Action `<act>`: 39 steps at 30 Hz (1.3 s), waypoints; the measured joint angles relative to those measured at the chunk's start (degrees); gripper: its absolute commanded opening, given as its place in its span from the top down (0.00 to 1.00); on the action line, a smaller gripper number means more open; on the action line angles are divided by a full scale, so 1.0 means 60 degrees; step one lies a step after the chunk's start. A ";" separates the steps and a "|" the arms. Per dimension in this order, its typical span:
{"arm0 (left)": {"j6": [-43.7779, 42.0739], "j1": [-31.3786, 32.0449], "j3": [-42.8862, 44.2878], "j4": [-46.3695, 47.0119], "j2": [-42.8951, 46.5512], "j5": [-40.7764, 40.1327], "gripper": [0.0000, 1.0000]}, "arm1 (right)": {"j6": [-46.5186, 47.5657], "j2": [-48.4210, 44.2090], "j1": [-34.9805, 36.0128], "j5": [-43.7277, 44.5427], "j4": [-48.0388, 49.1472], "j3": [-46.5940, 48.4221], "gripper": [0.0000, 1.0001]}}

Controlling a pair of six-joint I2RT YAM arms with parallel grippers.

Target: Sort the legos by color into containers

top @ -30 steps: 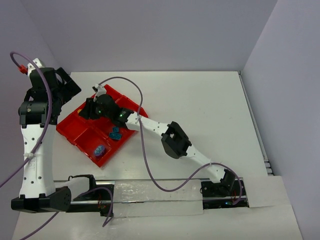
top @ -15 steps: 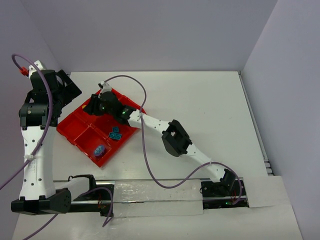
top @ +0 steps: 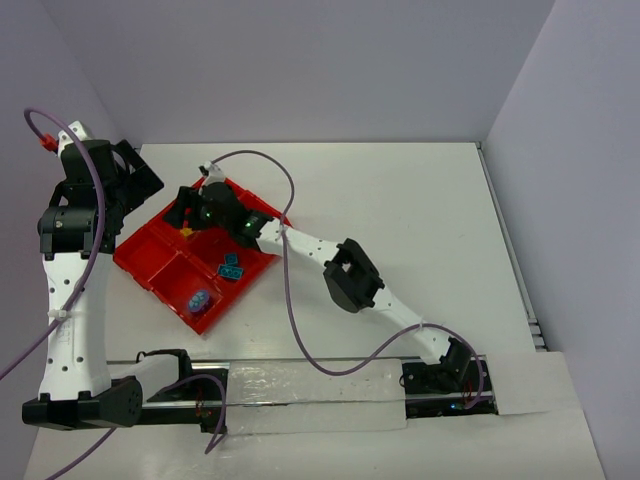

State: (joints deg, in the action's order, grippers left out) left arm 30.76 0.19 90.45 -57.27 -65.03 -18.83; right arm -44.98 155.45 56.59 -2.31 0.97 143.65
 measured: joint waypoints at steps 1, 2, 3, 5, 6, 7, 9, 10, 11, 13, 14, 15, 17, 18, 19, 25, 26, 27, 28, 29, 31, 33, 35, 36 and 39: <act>-0.0004 0.0000 0.0000 0.0002 0.0003 -0.0003 0.02 | 0.0054 -0.0007 -0.0021 -0.0001 -0.0001 -0.0004 0.26; -0.0013 0.0000 0.0000 0.0000 0.0003 -0.0006 0.02 | 0.0127 -0.0012 -0.0041 -0.0003 -0.0003 -0.0010 0.26; -0.0024 0.0000 0.0000 -0.0001 0.0003 -0.0013 0.02 | 0.0220 -0.0055 -0.0066 -0.0017 -0.0007 -0.0049 0.25; -0.0053 0.0000 0.0000 -0.0003 0.0003 -0.0058 0.02 | 0.0459 -0.0339 -0.0122 -0.0062 -0.0164 -0.0349 0.24; -0.0069 0.0000 0.0000 -0.0006 0.0001 -0.0085 0.02 | 0.0629 -0.0564 -0.0157 -0.0084 -0.0270 -0.0572 0.23; -0.0083 0.0000 0.0000 -0.0008 -0.0001 -0.0109 0.02 | 0.0814 -0.0846 -0.0196 -0.0103 -0.0392 -0.0836 0.22; -0.0104 0.0000 0.0000 -0.0008 -0.0001 -0.0148 0.02 | 0.1141 -0.1634 -0.0308 -0.0146 -0.0696 -0.1532 0.18; -0.0125 0.0000 0.0000 -0.0006 -0.0001 -0.0156 0.02 | 0.1283 -0.2100 -0.0383 -0.0149 -0.0900 -0.1905 0.16; -0.0148 0.0000 0.0000 -0.0004 -0.0001 -0.0167 0.02 | 0.1404 -0.2582 -0.0475 -0.0153 -0.1119 -0.2235 0.14; -0.0178 0.0000 -0.0008 0.0007 -0.0001 -0.0216 0.02 | 0.1629 -0.3630 -0.0708 -0.0122 -0.1482 -0.2888 0.11; -0.0187 0.0000 -0.0022 0.0019 -0.0001 -0.0246 0.02 | 0.1730 -0.4177 -0.0846 -0.0041 -0.1690 -0.3225 0.08; -0.0197 0.0000 -0.0044 0.0040 -0.0001 -0.0268 0.02 | 0.1842 -0.4718 -0.0988 0.0060 -0.1837 -0.3567 0.06; -0.0210 0.0000 -0.0104 0.0072 -0.0004 -0.0287 0.02 | 0.2059 -0.5807 -0.1284 0.0361 -0.2167 -0.4296 0.02; -0.0214 0.0000 -0.0109 0.0074 -0.0028 -0.0287 0.02 | 0.2138 -0.6287 -0.1424 0.0512 -0.2462 -0.4591 0.01; -0.0218 0.0000 -0.0113 0.0076 -0.0054 -0.0287 0.02 | 0.2215 -0.6750 -0.1563 0.0662 -0.2760 -0.4869 0.01; -0.0241 0.0004 -0.0084 0.0085 -0.0378 -0.0204 0.02 | 0.2432 -0.8597 -0.2487 0.2110 -0.4449 -0.6556 0.00; -0.0247 0.0004 -0.0084 0.0084 -0.0460 -0.0142 0.02 | 0.2439 -0.9015 -0.2646 0.2337 -0.4730 -0.7188 0.00; -0.0256 0.0004 -0.0084 0.0088 -0.0548 -0.0065 0.03 | 0.2450 -0.9440 -0.2816 0.2512 -0.4961 -0.7807 0.00; -0.0263 0.0004 -0.0084 0.0095 -0.0636 0.0007 0.03 | 0.2455 -0.9844 -0.2977 0.2663 -0.5131 -0.8393 0.00; -0.0267 0.0004 -0.0084 0.0098 -0.0726 0.0094 0.03 | 0.2456 -1.0257 -0.3151 0.2792 -0.5291 -0.8948 0.00; -0.0270 0.0005 -0.0084 0.0117 -0.0898 0.0262 0.03 | 0.2454 -1.0993 -0.3442 0.2977 -0.5524 -0.9887 0.00; -0.0276 0.0007 -0.0094 0.0151 -0.1022 0.0473 0.03 | 0.2442 -1.1729 -0.3623 0.3084 -0.5694 -1.0585 0.00; -0.0276 0.0007 -0.0108 0.0199 -0.1068 0.0779 0.03 | 0.2423 -1.2329 -0.3753 0.3104 -0.5718 -1.1118 0.00; -0.0276 0.0007 -0.0109 0.0219 -0.1082 0.0930 0.04 | 0.2404 -1.2592 -0.3809 0.3102 -0.5743 -1.1339 0.00; -0.0280 0.0007 -0.0106 0.0257 -0.1152 0.1292 0.04 | 0.2327 -1.3121 -0.4012 0.3104 -0.5804 -1.1773 0.00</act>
State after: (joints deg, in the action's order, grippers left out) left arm 29.08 0.23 89.82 -55.73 -71.94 -11.08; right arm -31.01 76.73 32.52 16.32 -33.85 73.01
